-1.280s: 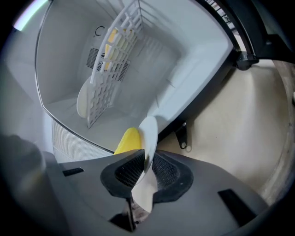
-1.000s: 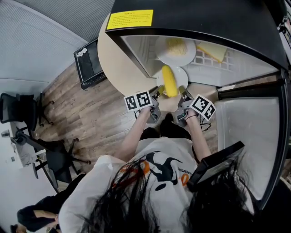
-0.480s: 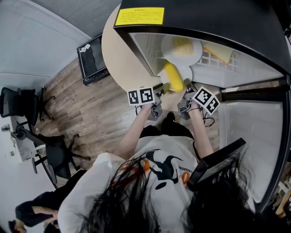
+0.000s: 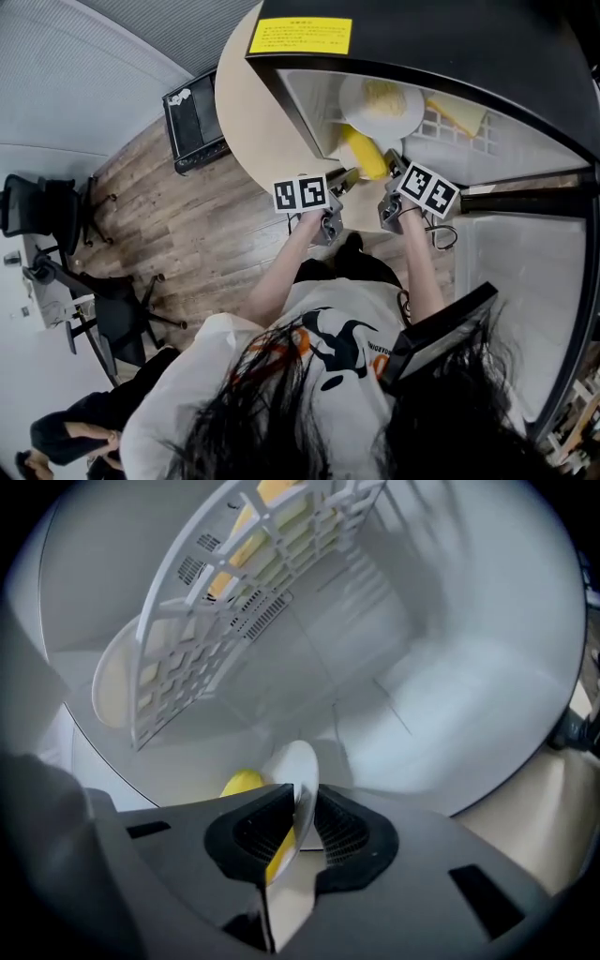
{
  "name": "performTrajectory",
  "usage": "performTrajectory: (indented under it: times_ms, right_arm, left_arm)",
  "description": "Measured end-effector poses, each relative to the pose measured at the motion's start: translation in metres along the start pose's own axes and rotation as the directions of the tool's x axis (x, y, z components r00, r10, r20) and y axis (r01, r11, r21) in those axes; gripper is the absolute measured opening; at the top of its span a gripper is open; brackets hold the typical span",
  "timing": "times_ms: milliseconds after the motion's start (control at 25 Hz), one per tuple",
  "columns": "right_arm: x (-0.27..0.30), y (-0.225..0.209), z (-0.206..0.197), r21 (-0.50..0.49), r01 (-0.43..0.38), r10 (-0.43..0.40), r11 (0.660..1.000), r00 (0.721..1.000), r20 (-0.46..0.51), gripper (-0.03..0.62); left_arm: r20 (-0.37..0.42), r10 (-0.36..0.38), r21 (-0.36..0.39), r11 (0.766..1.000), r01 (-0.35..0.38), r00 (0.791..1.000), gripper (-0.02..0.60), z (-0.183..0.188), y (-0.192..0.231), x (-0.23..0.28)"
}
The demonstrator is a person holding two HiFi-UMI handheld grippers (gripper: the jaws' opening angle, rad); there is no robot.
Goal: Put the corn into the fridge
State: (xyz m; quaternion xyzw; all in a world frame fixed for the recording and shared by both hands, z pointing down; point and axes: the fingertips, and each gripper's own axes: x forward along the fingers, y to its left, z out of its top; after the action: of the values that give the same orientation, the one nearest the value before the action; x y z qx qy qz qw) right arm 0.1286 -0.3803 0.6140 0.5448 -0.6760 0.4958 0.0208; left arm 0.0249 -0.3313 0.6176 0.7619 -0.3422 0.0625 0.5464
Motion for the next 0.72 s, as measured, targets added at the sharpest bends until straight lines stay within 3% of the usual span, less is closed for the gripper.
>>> performTrajectory:
  times_ms: [120, 200, 280, 360, 400, 440, 520, 720]
  right_arm:
    - [0.003, 0.000, 0.005, -0.103, 0.023, -0.023, 0.994, 1.000, -0.002, 0.074]
    - [0.005, -0.003, 0.010, -0.221, 0.077, -0.075, 0.972, 0.997, 0.017, 0.087]
    - [0.007, -0.008, 0.014, -0.423, 0.168, -0.166, 0.890, 0.985, 0.043, 0.087]
    - [0.010, -0.008, 0.016, -0.611, 0.222, -0.229, 0.760, 0.971, 0.068, 0.091]
    - [0.011, -0.005, 0.017, -0.664, 0.230, -0.239, 0.711, 0.968, 0.079, 0.091]
    - [0.011, -0.003, 0.018, -0.692, 0.233, -0.240, 0.683, 0.967, 0.088, 0.091]
    - [0.009, 0.000, 0.021, -0.704, 0.242, -0.234, 0.668, 0.966, 0.110, 0.089]
    - [-0.006, 0.001, 0.031, -0.685, 0.288, -0.233, 0.669, 0.957, 0.174, 0.089]
  left_arm:
    - [0.000, -0.004, -0.008, 1.000, 0.004, 1.000, 0.104, 0.000, -0.001, 0.003]
    - [-0.003, -0.011, -0.014, 1.000, 0.011, 1.000, 0.104, -0.003, -0.003, 0.005]
    - [-0.021, -0.017, -0.009, 1.000, 0.017, 1.000, 0.103, -0.009, -0.006, 0.008]
    - [-0.037, -0.012, -0.001, 1.000, 0.012, 0.999, 0.098, -0.015, -0.007, 0.012]
    - [-0.037, -0.010, -0.001, 1.000, 0.010, 0.999, 0.085, -0.016, -0.007, 0.013]
    - [-0.032, -0.011, -0.008, 1.000, 0.011, 0.999, 0.078, -0.016, -0.007, 0.014]
    - [-0.020, -0.024, -0.046, 0.999, 0.023, 1.000, 0.072, -0.016, -0.006, 0.015]
    - [0.047, -0.045, -0.181, 0.982, 0.053, 0.998, 0.055, -0.012, -0.005, 0.019]
